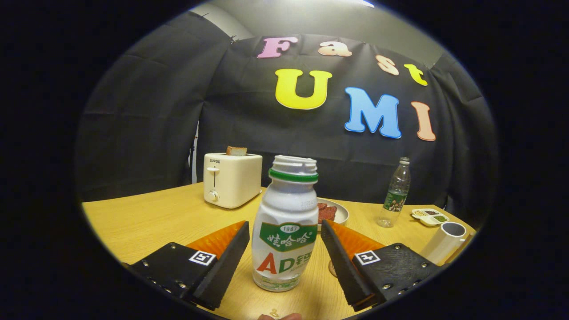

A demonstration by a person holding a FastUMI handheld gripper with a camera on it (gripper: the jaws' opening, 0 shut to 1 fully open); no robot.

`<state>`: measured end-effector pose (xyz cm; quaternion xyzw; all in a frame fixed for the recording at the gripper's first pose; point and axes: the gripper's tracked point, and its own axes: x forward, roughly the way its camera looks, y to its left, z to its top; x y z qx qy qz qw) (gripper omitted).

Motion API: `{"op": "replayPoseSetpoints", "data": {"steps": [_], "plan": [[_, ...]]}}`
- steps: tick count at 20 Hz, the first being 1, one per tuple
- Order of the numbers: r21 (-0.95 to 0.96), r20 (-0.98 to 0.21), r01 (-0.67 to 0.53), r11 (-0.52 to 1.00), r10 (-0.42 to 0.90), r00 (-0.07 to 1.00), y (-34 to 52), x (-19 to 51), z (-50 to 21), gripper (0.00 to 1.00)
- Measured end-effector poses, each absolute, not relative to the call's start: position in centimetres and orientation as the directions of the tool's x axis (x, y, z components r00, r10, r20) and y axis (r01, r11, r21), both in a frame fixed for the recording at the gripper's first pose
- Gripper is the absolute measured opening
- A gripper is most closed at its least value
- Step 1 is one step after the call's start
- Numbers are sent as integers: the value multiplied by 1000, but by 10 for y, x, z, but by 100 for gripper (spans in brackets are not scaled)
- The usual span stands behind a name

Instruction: Take the bottle from table, then pour the juice into the cup, finally place the bottle on the coaster

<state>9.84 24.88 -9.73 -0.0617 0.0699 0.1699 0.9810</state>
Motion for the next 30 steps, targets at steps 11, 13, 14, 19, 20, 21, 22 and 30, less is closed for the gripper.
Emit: {"op": "replayPoseSetpoints", "data": {"steps": [11,13,14,19,20,21,22,30], "plan": [[-13,-145,-257,966,253,957,231,94,-88,66],[64,-107,-251,966,257,961,227,89,-69,66],[111,-83,-257,960,267,960,227,86,-57,66],[202,-76,-194,960,213,974,197,80,-22,66],[211,-87,-182,960,204,975,192,79,-21,66],[222,-96,-173,960,198,975,186,79,-19,66],[245,-101,-167,955,197,975,182,80,-20,66],[472,-81,-153,868,215,973,164,83,-26,66]]}}
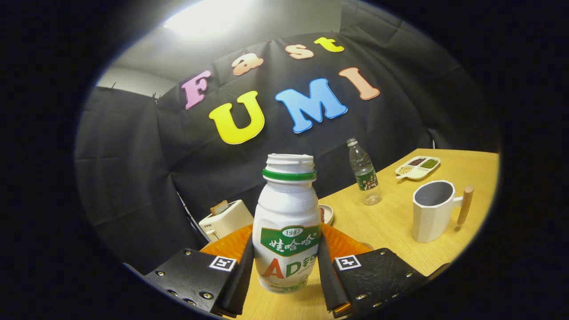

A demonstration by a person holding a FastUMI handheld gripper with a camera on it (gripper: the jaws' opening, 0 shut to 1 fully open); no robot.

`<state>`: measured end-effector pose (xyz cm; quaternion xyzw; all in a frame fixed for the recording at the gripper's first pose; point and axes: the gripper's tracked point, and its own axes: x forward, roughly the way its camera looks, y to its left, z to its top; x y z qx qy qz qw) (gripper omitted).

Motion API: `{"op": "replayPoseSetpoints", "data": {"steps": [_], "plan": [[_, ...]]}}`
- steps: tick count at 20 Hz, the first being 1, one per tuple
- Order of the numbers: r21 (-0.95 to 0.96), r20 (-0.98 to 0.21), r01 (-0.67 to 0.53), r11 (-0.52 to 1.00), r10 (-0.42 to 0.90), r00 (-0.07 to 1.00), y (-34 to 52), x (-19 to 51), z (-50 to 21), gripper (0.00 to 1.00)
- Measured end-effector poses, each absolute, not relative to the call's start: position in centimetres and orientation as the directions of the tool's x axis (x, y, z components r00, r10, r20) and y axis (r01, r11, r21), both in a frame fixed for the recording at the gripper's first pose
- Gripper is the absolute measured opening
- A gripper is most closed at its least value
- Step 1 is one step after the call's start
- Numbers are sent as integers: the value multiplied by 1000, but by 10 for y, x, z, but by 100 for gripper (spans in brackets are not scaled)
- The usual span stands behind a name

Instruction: Take the bottle from table, then pour the juice into the cup, finally place the bottle on the coaster

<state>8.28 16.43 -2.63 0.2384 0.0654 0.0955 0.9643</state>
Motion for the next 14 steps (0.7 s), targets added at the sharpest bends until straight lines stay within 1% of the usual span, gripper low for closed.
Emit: {"op": "replayPoseSetpoints", "data": {"steps": [8,14], "plan": [[532,-97,-122,838,203,974,151,101,-36,66],[619,-126,-58,783,172,977,133,113,-49,66]]}}
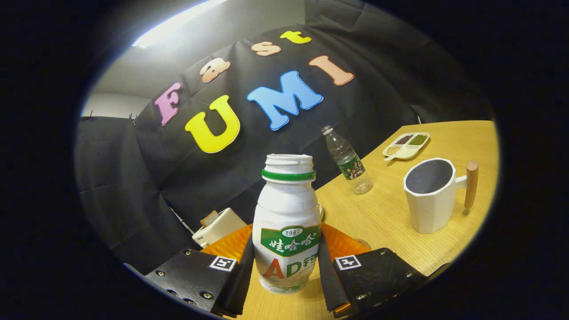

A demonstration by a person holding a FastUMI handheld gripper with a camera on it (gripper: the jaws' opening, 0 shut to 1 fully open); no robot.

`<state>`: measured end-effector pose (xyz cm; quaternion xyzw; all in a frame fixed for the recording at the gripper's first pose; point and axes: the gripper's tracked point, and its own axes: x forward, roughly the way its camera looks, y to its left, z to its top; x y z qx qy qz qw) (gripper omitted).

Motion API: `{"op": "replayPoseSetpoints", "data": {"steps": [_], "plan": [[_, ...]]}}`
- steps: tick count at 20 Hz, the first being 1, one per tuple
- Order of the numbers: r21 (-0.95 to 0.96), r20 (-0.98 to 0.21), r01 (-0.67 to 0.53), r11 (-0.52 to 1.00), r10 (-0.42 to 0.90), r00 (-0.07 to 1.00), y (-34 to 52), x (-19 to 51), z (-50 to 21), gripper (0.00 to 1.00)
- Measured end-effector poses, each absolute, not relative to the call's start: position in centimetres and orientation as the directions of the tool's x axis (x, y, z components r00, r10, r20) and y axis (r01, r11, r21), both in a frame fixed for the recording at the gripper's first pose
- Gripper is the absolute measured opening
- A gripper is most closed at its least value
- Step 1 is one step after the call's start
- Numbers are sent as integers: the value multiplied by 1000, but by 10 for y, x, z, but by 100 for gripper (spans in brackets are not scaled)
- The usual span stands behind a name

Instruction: Take the bottle from table, then pour the juice into the cup, finally place the bottle on the coaster

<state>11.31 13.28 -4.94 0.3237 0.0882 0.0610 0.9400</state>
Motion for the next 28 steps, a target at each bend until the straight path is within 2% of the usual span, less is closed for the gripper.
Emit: {"op": "replayPoseSetpoints", "data": {"steps": [12,17,28], "plan": [[788,-137,-8,615,189,972,120,138,-75,66],[848,-106,-16,530,200,974,115,139,-70,66],[945,-86,31,325,155,984,88,136,-69,66]]}}
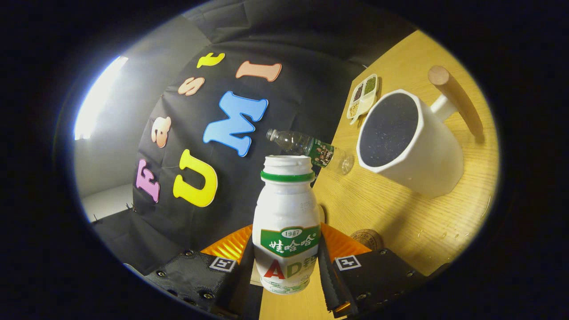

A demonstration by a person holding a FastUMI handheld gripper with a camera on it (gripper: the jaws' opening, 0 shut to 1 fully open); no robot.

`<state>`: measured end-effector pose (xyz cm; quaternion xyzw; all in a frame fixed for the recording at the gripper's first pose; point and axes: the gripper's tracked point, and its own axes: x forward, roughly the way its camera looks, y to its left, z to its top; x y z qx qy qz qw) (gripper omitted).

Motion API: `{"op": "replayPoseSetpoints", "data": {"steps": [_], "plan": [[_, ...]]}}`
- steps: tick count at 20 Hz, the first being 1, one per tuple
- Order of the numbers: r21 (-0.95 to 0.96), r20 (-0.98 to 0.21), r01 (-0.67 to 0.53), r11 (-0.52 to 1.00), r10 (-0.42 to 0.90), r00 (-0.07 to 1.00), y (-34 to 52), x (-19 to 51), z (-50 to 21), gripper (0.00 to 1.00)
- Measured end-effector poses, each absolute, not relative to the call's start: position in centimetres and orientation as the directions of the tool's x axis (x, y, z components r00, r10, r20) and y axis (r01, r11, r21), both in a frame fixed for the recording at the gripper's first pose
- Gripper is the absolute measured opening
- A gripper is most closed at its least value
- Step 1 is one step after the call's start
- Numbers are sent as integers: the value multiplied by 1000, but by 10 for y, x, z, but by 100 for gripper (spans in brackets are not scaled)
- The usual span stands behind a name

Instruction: Take the bottle from table, then pour the juice into the cup, finally place the bottle on the coaster

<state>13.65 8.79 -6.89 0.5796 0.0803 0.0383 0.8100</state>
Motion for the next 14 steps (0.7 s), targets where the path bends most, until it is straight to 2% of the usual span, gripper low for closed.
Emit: {"op": "replayPoseSetpoints", "data": {"steps": [14], "plan": [[994,-65,52,99,129,989,78,143,-57,66]]}}
